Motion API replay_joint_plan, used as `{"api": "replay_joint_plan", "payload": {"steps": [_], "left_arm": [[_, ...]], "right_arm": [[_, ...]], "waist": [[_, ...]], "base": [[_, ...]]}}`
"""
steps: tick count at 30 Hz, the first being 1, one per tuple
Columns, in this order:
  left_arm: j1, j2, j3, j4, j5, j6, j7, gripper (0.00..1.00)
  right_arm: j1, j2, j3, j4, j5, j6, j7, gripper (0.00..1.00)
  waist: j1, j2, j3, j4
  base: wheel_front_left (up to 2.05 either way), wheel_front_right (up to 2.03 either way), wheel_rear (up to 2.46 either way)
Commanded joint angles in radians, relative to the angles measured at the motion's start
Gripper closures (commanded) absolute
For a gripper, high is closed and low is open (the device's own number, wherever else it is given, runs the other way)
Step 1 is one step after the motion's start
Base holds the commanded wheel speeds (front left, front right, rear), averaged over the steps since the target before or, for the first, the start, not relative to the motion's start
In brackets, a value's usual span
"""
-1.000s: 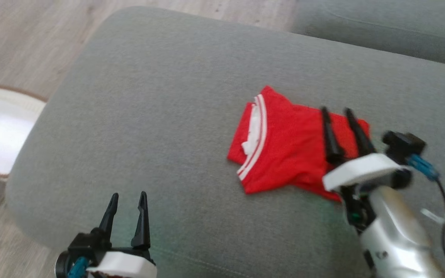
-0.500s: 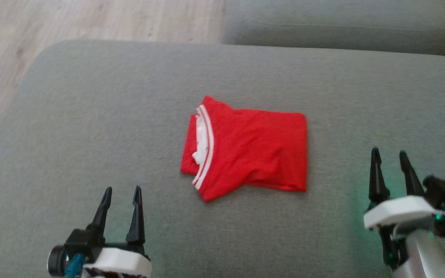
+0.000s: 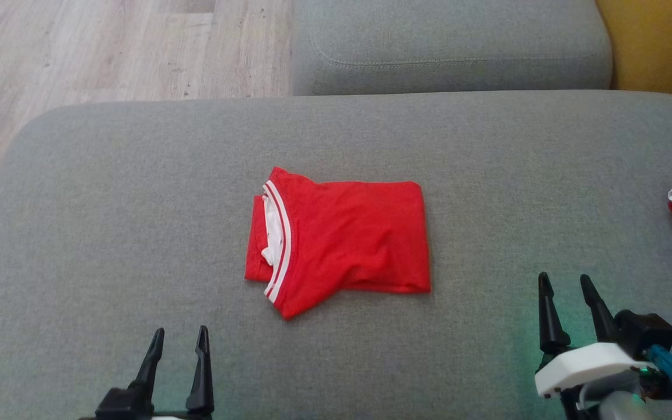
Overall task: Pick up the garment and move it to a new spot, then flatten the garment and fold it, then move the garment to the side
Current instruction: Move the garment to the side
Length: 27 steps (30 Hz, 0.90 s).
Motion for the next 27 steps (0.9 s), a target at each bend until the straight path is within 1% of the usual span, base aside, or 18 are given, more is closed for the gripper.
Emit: {"api": "replay_joint_plan", "payload": {"steps": [1,9,12,15,18,21,22,23,27], "left_arm": [[-0.026,0.003,0.023,-0.033,0.007,0.006,-0.008,0.00],[-0.040,0.003,0.007,-0.034,0.007,0.000,-0.008,0.00],[-0.054,0.003,-0.006,-0.033,-0.002,-0.004,-0.008,0.00],[-0.076,0.003,-0.015,-0.037,-0.031,-0.001,-0.008,0.00],[-0.091,0.003,-0.046,-0.030,-0.027,-0.011,-0.008,0.00],[-0.098,0.003,-0.063,-0.020,-0.031,-0.011,-0.008,0.00],[-0.100,0.003,-0.065,-0.015,-0.037,-0.010,-0.008,0.00],[-0.099,0.003,-0.065,-0.011,-0.047,-0.009,-0.008,0.00],[-0.097,0.003,-0.066,-0.006,-0.052,-0.009,-0.008,0.00]], "right_arm": [[-0.020,-0.004,0.031,-0.033,0.004,-0.001,-0.006,0.00],[-0.033,-0.004,0.053,-0.028,0.027,-0.001,-0.006,0.00],[-0.064,-0.004,0.093,0.000,0.042,-0.001,-0.006,0.00],[-0.130,-0.004,0.131,0.052,0.071,-0.001,-0.006,0.00],[-0.212,-0.004,0.160,0.125,0.092,-0.001,-0.006,0.00],[-0.285,-0.004,0.168,0.214,0.103,-0.001,-0.006,0.00],[-0.304,-0.004,0.164,0.250,0.104,-0.001,-0.006,0.00],[-0.338,-0.004,0.155,0.331,0.101,-0.001,-0.006,0.00],[-0.390,-0.004,0.138,0.490,0.093,-0.001,-0.006,0.00]], "waist": [[0.0001,0.0000,-0.001,0.002],[0.0001,0.0000,0.014,0.034],[0.0001,0.0000,0.044,0.064],[0.0001,0.0000,0.081,0.111],[0.0001,0.0000,0.112,0.163],[0.0001,0.0000,0.132,0.215],[0.0001,0.0000,0.137,0.231],[0.0001,0.0000,0.144,0.255],[0.0001,0.0000,0.153,0.278]], "base": [[0.00,0.00,0.00],[0.00,0.00,0.00],[0.00,0.00,0.00],[0.00,0.00,0.00],[0.00,0.00,0.00],[0.00,0.00,0.00],[0.00,0.00,0.00],[0.00,0.00,0.00],[0.00,0.00,0.00]]}}
